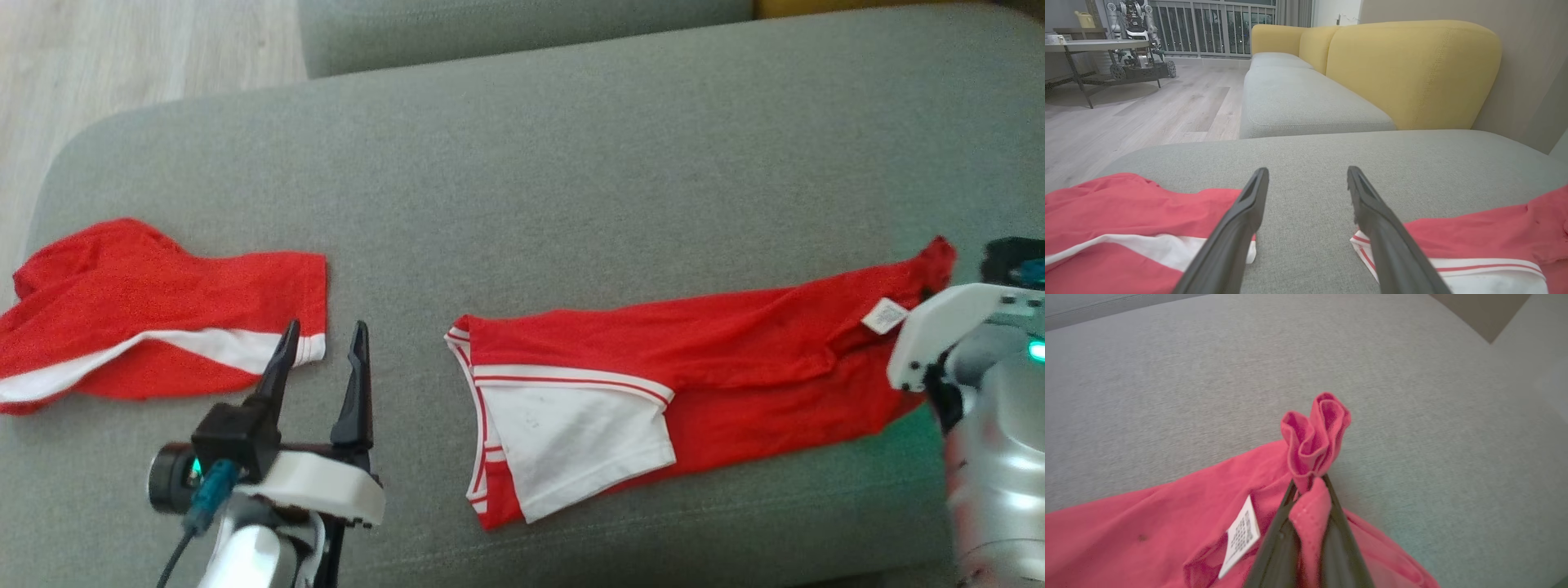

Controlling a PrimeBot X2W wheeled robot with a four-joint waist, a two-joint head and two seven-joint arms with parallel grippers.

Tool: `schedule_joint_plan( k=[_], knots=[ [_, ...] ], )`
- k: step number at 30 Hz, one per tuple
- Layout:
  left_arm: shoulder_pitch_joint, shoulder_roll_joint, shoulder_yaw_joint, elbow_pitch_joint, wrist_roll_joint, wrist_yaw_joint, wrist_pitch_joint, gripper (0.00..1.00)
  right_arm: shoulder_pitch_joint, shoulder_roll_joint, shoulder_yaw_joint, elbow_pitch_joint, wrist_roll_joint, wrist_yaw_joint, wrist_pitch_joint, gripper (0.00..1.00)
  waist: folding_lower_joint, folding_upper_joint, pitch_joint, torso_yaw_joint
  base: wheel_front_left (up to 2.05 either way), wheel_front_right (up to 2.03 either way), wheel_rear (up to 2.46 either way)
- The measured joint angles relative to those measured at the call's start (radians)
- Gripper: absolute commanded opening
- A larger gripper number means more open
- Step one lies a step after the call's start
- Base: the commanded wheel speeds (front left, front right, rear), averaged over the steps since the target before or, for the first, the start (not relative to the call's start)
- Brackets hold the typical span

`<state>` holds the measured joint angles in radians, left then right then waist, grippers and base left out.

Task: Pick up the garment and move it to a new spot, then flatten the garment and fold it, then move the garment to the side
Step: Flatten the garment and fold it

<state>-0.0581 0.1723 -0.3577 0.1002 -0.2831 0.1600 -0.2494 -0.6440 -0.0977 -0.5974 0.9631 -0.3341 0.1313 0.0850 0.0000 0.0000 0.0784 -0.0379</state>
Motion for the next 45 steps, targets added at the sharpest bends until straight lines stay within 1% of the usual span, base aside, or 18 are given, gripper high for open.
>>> schedule_joint_plan(
  k=[4,6,8,9,10,11,15,18,25,30,33,35,36,37,38,39,41,45],
  knots=[
    [0.032,-0.017,0.000,0.003,0.000,0.002,0.000,1.00,0.001,0.018,0.062,0.012,0.026,0.000,0.026,0.00,0.0000,0.0000,-0.031,-0.010,0.00,0.00,0.00],
    [0.048,-0.026,-0.004,0.010,0.000,0.002,0.000,1.00,0.001,0.030,0.102,0.014,0.061,0.000,0.037,0.00,0.0000,0.0000,-0.049,-0.017,0.00,0.00,0.00],
    [0.059,-0.033,-0.007,0.016,0.000,0.002,0.000,1.00,0.001,0.035,0.163,0.015,0.106,0.000,0.040,0.00,0.0000,0.0000,-0.069,-0.024,0.00,0.00,0.00],
    [0.059,-0.033,-0.007,0.016,0.000,0.002,0.000,1.00,0.001,0.035,0.163,0.015,0.106,0.000,0.040,0.00,0.0000,0.0000,-0.069,-0.024,0.00,0.00,0.00],
    [0.062,-0.037,-0.007,0.017,0.000,0.003,0.000,1.00,0.001,0.035,0.193,0.012,0.132,0.000,0.043,0.00,0.0000,0.0000,-0.078,-0.027,0.00,0.00,0.00],
    [0.065,-0.041,-0.006,0.017,0.000,0.004,0.000,1.00,0.001,0.035,0.231,0.012,0.173,0.000,0.045,0.00,0.0000,0.0000,-0.087,-0.030,0.00,0.00,0.00],
    [0.073,-0.057,-0.005,0.017,0.006,0.004,0.000,1.00,0.004,0.035,0.434,-0.002,0.429,0.000,0.078,0.00,0.0000,0.0000,-0.115,-0.038,0.00,0.00,0.00],
    [0.075,-0.060,0.003,0.016,0.012,0.004,0.000,1.00,0.037,0.035,0.545,-0.090,0.590,0.000,0.119,0.00,0.0000,0.0000,-0.125,-0.041,0.00,0.00,0.00],
    [0.079,-0.065,0.016,0.013,0.018,-0.002,0.000,1.00,0.193,0.035,0.703,-0.300,0.903,0.000,0.214,0.00,0.0000,0.0000,-0.130,-0.035,0.00,0.00,0.00],
    [0.086,-0.075,0.019,0.013,0.027,-0.003,0.000,1.00,0.253,0.035,0.814,-0.377,1.139,0.000,0.229,0.00,0.0000,0.0000,-0.130,-0.026,0.00,0.00,0.00],
    [0.090,-0.078,0.021,0.013,0.027,-0.004,0.000,1.00,0.255,0.035,0.888,-0.377,1.240,0.000,0.192,0.00,0.0000,0.0000,-0.124,-0.019,0.00,0.00,0.00],
    [0.090,-0.079,0.023,0.013,0.027,-0.012,0.000,1.00,0.254,0.035,0.949,-0.370,1.325,0.000,0.163,0.00,0.0000,0.0000,-0.120,-0.012,0.00,0.00,0.00],
    [0.089,-0.081,0.023,0.014,0.028,-0.020,0.000,1.00,0.251,0.035,1.021,-0.349,1.406,0.000,0.138,0.00,0.0000,0.0000,-0.115,-0.004,0.00,0.00,0.00],
    [0.089,-0.081,0.023,0.014,0.028,-0.020,0.000,1.00,0.251,0.035,1.021,-0.349,1.406,0.000,0.138,0.00,0.0000,0.0000,-0.115,-0.004,0.00,0.00,0.00],
    [0.089,-0.082,0.023,0.016,0.030,-0.021,0.000,1.00,0.249,0.035,1.062,-0.334,1.438,0.000,0.122,0.00,0.0000,0.0000,-0.113,0.000,0.00,0.00,0.00],
    [0.089,-0.083,0.024,0.022,0.035,-0.021,0.000,1.00,0.239,0.035,1.142,-0.309,1.484,0.000,0.078,0.00,0.0000,0.0000,-0.109,0.009,0.00,0.00,0.00],
    [0.089,-0.084,0.027,0.026,0.035,-0.027,0.000,1.00,0.221,0.035,1.218,-0.280,1.511,0.000,0.032,0.00,0.0000,0.0000,-0.107,0.018,0.00,0.00,0.00],
    [0.089,-0.088,0.028,0.033,0.037,-0.034,0.000,1.00,0.177,0.034,1.338,-0.222,1.611,0.000,-0.047,0.00,0.0000,0.0000,-0.105,0.037,0.00,0.00,0.00]
  ],
)
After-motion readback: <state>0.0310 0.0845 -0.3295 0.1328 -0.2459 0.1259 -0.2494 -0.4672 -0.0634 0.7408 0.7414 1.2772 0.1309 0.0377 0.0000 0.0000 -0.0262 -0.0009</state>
